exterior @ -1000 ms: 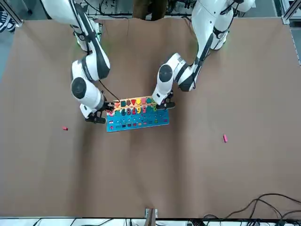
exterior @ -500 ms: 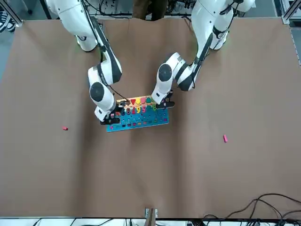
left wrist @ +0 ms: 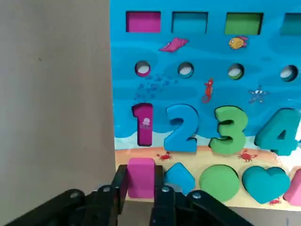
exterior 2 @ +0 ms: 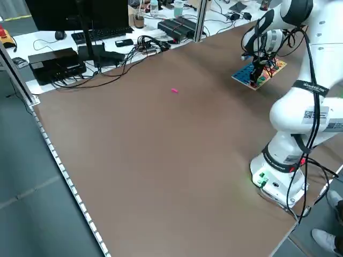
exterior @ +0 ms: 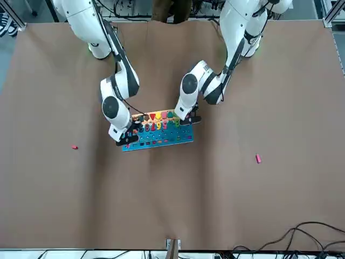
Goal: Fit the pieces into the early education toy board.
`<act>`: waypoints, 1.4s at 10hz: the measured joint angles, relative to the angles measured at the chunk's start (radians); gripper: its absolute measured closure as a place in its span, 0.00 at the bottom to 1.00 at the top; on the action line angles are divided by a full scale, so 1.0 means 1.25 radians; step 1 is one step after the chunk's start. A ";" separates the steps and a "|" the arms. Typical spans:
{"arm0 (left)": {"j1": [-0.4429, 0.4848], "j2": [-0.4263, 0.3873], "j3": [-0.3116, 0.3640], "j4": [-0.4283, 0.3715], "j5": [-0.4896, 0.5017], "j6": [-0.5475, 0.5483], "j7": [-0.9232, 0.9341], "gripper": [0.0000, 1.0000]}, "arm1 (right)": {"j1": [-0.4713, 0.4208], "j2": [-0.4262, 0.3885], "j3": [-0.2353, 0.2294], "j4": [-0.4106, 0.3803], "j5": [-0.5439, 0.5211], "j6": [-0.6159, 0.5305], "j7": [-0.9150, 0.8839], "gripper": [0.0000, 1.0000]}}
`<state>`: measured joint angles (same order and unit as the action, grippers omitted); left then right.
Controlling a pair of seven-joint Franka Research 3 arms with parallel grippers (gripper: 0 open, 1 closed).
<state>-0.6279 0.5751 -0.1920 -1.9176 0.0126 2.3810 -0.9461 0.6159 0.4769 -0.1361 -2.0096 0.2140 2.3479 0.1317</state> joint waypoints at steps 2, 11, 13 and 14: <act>0.000 -0.001 -0.003 0.000 -0.001 -0.009 -0.003 0.74 | 0.002 0.013 0.001 0.000 0.000 0.003 0.000 0.59; 0.005 -0.002 -0.008 0.003 -0.006 -0.026 -0.003 0.74 | 0.003 0.024 0.001 0.000 -0.003 0.011 -0.002 0.59; 0.007 -0.001 -0.008 0.005 -0.006 -0.020 -0.003 0.74 | 0.003 0.024 0.001 0.000 -0.005 0.011 -0.002 0.59; 0.007 -0.001 -0.008 0.005 -0.006 -0.015 -0.003 0.74 | 0.003 0.024 0.001 -0.001 -0.008 0.010 -0.003 0.59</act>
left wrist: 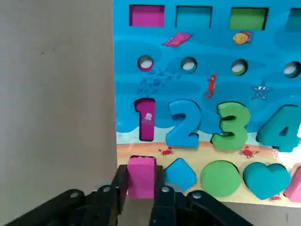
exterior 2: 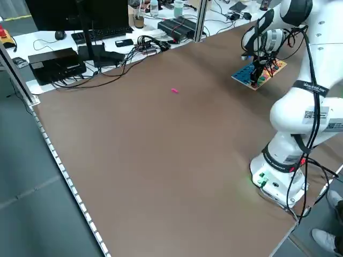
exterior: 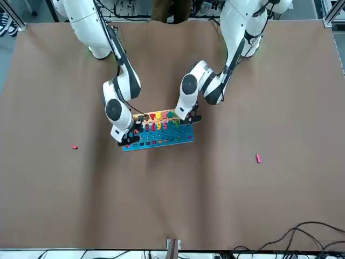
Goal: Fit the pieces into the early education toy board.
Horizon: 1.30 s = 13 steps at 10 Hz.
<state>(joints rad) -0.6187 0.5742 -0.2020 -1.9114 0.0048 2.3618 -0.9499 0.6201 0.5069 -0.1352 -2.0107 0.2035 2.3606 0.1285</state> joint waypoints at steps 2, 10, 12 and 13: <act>0.000 0.004 0.000 0.000 0.000 0.006 0.000 0.74 | 0.000 0.001 -0.002 -0.003 -0.007 -0.003 0.000 0.59; 0.000 0.004 -0.001 0.000 0.000 0.003 0.023 0.74 | 0.000 0.004 -0.003 -0.004 -0.007 0.000 0.000 0.59; 0.000 0.004 -0.001 0.000 0.000 0.002 0.028 0.74 | 0.000 0.004 -0.003 -0.004 -0.007 0.001 0.000 0.59; 0.000 0.004 -0.001 0.000 0.000 0.002 0.032 0.74 | 0.000 0.004 -0.003 -0.004 -0.007 0.001 0.000 0.59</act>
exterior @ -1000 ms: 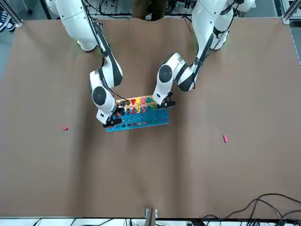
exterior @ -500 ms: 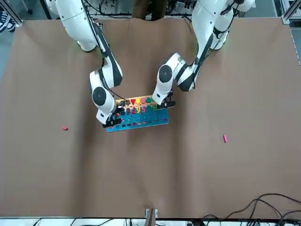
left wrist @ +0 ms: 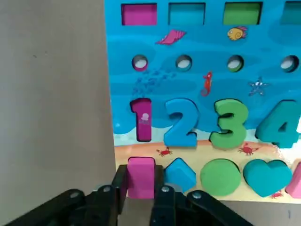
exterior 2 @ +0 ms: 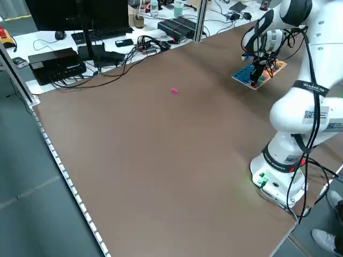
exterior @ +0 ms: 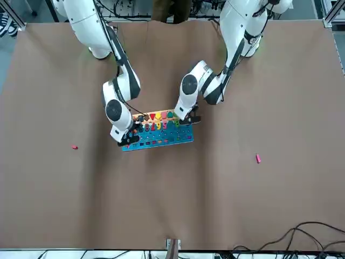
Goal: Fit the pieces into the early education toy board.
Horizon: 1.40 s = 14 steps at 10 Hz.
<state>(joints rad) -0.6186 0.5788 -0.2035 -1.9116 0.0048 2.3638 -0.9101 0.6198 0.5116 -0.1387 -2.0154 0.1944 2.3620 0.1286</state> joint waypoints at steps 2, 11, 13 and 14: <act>0.000 0.000 0.000 0.000 0.000 -0.002 0.002 0.74 | 0.000 0.000 0.000 0.000 0.000 0.001 0.000 0.57; 0.001 0.008 -0.006 0.013 0.000 -0.007 0.003 0.74 | -0.001 0.008 -0.002 -0.002 0.000 0.013 0.000 0.44; 0.003 0.014 -0.006 0.024 0.000 -0.007 0.003 0.74 | -0.001 0.008 -0.003 -0.002 0.000 0.012 0.000 0.44; 0.004 0.015 -0.006 0.025 0.000 -0.007 0.003 0.74 | -0.001 0.008 -0.003 -0.001 0.000 0.011 0.000 0.44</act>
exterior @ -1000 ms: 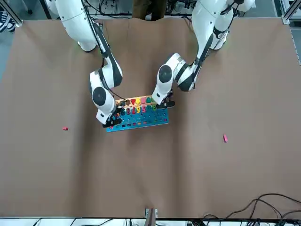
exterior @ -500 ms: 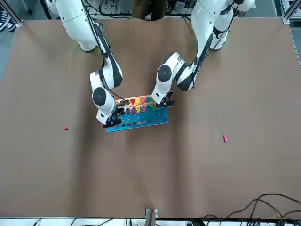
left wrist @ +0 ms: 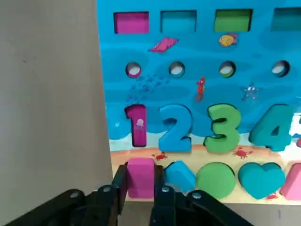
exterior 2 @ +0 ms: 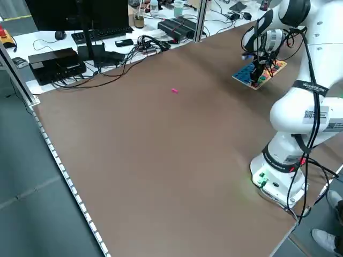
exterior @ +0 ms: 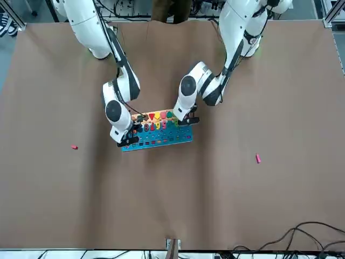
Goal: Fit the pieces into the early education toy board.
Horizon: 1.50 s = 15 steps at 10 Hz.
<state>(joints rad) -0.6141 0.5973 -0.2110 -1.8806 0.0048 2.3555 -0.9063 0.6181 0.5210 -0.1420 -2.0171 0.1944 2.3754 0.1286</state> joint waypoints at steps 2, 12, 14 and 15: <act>0.007 0.001 0.000 0.001 0.000 -0.001 0.001 0.74 | 0.000 0.000 0.000 0.001 0.000 -0.005 0.000 0.46; 0.012 0.000 -0.024 0.005 0.000 -0.045 -0.001 0.74 | 0.000 -0.025 0.000 0.005 0.000 -0.044 0.000 0.48; 0.012 0.000 -0.024 0.003 0.000 -0.046 -0.001 0.74 | -0.003 -0.046 -0.004 0.005 0.000 -0.073 0.000 0.48; 0.013 0.000 -0.024 0.002 0.000 -0.046 -0.001 0.74 | -0.012 -0.056 -0.008 0.005 0.000 -0.077 0.000 0.48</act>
<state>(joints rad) -0.5983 0.5972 -0.2410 -1.8776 0.0048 2.2975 -0.9075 0.6025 0.4513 -0.1522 -2.0107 0.1943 2.2786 0.1291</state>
